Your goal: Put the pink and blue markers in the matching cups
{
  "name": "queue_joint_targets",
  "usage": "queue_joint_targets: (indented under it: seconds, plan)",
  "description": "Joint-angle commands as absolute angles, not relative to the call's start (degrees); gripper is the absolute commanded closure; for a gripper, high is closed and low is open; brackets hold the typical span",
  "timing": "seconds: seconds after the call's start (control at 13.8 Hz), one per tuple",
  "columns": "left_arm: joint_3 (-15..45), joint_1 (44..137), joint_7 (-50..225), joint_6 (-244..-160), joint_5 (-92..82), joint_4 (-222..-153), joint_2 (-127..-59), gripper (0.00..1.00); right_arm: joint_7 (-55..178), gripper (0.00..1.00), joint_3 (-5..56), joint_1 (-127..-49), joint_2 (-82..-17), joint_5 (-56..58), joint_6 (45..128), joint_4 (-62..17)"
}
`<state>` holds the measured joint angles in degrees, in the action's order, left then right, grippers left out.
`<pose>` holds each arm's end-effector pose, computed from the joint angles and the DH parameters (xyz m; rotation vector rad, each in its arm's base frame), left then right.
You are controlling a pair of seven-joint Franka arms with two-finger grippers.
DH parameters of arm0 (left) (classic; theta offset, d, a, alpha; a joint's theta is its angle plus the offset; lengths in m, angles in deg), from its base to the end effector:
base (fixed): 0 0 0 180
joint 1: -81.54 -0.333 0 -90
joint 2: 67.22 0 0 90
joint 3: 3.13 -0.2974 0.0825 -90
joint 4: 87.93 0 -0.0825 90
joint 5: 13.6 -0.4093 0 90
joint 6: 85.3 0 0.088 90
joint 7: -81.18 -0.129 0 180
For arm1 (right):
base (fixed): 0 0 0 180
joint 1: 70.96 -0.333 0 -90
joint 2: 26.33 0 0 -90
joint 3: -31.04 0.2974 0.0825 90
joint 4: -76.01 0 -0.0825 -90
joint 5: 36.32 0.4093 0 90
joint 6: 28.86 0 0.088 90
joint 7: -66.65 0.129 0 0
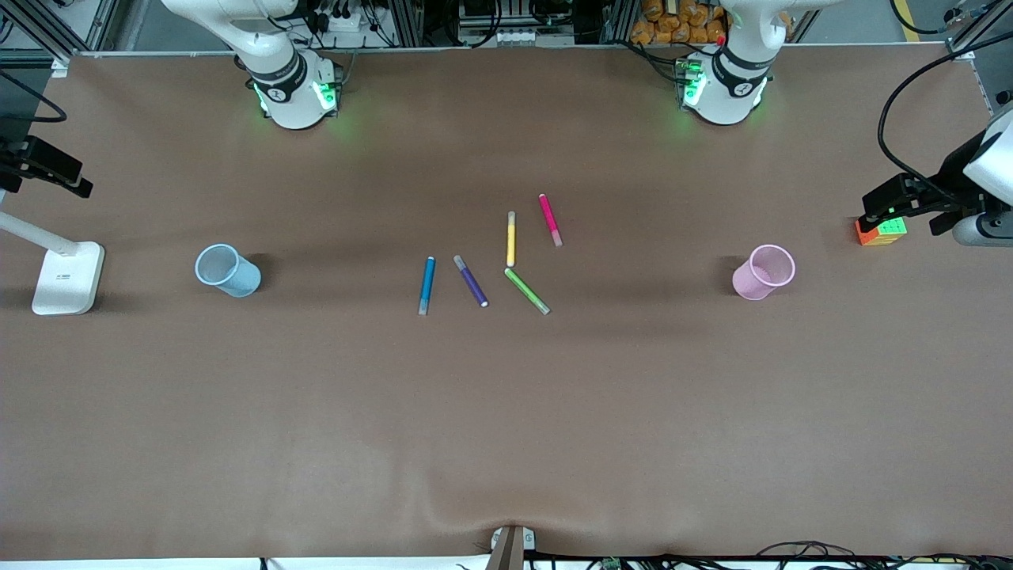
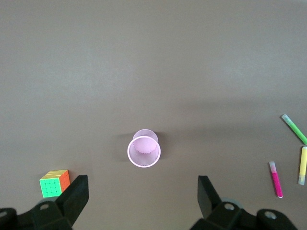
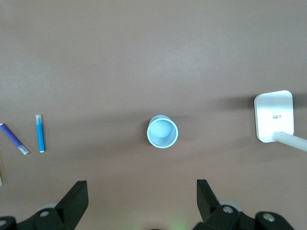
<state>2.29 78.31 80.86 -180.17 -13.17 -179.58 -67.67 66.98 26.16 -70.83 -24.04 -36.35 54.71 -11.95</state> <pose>0.5905 -0.0233 0.5726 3.1309 -0.0678 0.0756 0.5535 -0.0495 0.6144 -3.1333 0.1460 0.0575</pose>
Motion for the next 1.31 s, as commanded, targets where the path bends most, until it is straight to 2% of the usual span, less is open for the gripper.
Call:
queue_joint_targets:
  seconds: [0.0,1.23]
  plan:
    - [2.6,77.9,79.8,-179.3,-13.7,-179.3,-67.5,0.00,67.0,0.00,26.1,-71.1,-24.7,-37.3,53.9,-10.6]
    - [2.8,78.6,80.0,-178.3,-13.5,-179.0,-69.0,0.00,67.0,0.00,26.1,-71.1,-24.7,-37.3,53.9,-10.6]
